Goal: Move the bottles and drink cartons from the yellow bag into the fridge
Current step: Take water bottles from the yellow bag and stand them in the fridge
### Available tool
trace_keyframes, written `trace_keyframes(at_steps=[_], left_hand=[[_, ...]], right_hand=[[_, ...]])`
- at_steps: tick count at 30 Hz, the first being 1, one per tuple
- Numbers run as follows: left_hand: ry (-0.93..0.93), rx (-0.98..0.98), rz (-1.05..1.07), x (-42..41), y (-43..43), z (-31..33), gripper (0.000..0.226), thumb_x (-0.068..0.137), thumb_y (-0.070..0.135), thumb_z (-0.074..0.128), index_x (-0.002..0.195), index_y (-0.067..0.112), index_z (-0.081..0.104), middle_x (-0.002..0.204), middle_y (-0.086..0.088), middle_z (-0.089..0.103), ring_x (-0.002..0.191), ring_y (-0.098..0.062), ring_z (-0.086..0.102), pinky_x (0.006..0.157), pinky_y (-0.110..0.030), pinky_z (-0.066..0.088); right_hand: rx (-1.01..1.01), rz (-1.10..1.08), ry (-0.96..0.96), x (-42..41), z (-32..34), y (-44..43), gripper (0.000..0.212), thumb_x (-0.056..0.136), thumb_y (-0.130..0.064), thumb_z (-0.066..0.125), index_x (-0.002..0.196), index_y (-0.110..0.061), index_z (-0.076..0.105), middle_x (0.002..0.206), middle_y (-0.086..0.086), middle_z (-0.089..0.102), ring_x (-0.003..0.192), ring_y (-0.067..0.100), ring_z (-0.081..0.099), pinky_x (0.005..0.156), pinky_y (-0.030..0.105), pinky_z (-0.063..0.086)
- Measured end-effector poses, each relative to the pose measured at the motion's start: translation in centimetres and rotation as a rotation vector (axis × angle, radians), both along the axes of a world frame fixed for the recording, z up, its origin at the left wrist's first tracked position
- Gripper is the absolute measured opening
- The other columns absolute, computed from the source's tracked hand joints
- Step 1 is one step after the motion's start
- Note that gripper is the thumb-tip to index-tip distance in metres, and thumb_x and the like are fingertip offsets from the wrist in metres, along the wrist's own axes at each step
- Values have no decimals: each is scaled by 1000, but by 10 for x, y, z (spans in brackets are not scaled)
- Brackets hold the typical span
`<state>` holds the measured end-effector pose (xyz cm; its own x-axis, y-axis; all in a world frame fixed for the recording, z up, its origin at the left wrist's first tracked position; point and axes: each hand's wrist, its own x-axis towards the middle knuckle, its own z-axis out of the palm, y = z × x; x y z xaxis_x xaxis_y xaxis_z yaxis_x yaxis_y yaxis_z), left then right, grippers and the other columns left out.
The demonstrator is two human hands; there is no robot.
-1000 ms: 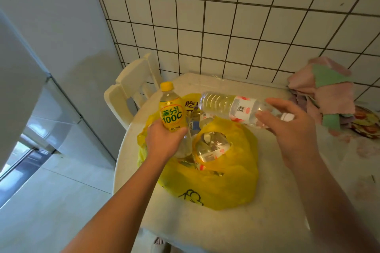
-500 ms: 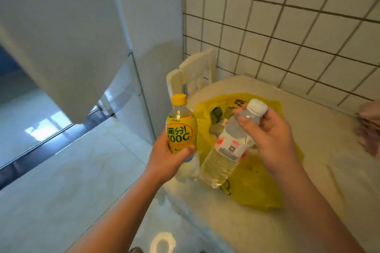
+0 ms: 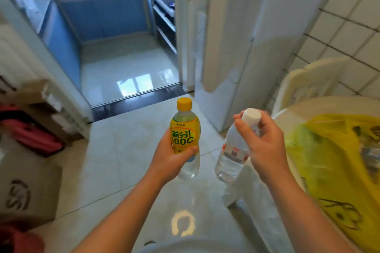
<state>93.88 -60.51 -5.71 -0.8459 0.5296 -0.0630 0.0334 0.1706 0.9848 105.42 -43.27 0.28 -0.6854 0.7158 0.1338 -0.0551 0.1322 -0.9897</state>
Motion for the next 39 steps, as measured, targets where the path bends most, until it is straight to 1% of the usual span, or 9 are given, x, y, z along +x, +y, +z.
trace_keyframes(at_steps=[3,5,8,12,16,21,26,32,39], left_hand=[[-15,-11,78,-44,-62,-9,52,61,34,76,110,31,58,98,6,71,88,-9,69,77,-28,57],[-20,-20,119,-72,-101,-17,58,57,41,75,111,30,58,101,3,70,92,-13,69,79,-31,58],[-36,-41,158,-106,-142,-24,57,62,33,76,115,26,56,105,0,69,96,-17,68,79,-31,57],[-65,-32,195,-153,-177,-32,59,59,40,76,114,29,56,104,0,69,95,-17,68,79,-33,58],[-79,-28,230,-202,-186,-39,55,67,29,76,118,26,56,106,1,69,95,-14,68,81,-34,59],[-80,-12,242,-282,-169,-42,58,67,28,76,121,23,54,108,1,67,98,-13,67,82,-31,57],[-60,-8,231,-379,-128,-37,50,79,9,80,119,23,54,107,1,67,97,-12,67,84,-34,58],[-29,11,162,-491,-64,-24,55,67,23,77,118,17,56,101,-3,68,92,-17,68,79,-35,59],[-16,70,7,-608,15,-21,58,62,31,77,115,16,59,97,-8,69,91,-27,68,81,-53,58]], right_hand=[[6,47,-5,-52,-9,-54,12,89,-12,70,96,-20,66,90,-11,72,84,2,63,71,17,51],[-4,70,-4,-84,-16,-87,12,89,-12,69,94,-23,66,93,-7,71,86,5,63,72,19,51],[-4,123,-35,-126,-22,-125,10,89,-13,69,97,-20,68,97,-7,71,89,6,64,74,20,52],[4,178,-74,-183,-22,-158,10,90,-16,68,99,-21,68,102,-7,73,94,7,65,81,29,54],[48,212,-115,-241,-24,-166,19,92,-20,66,109,-14,66,106,-10,70,95,2,63,83,26,53],[70,211,-119,-324,-31,-151,20,92,-20,66,111,-14,65,108,-5,70,96,5,65,84,25,54],[88,191,-116,-422,-33,-117,20,92,-22,65,111,-14,64,107,-3,68,94,3,63,78,17,53],[112,136,-133,-526,-27,-67,31,90,-30,64,116,-13,62,105,-6,66,95,2,62,86,24,54],[85,1,-120,-616,-23,-5,24,91,-27,65,112,-15,64,102,-8,67,94,3,61,84,22,51]])
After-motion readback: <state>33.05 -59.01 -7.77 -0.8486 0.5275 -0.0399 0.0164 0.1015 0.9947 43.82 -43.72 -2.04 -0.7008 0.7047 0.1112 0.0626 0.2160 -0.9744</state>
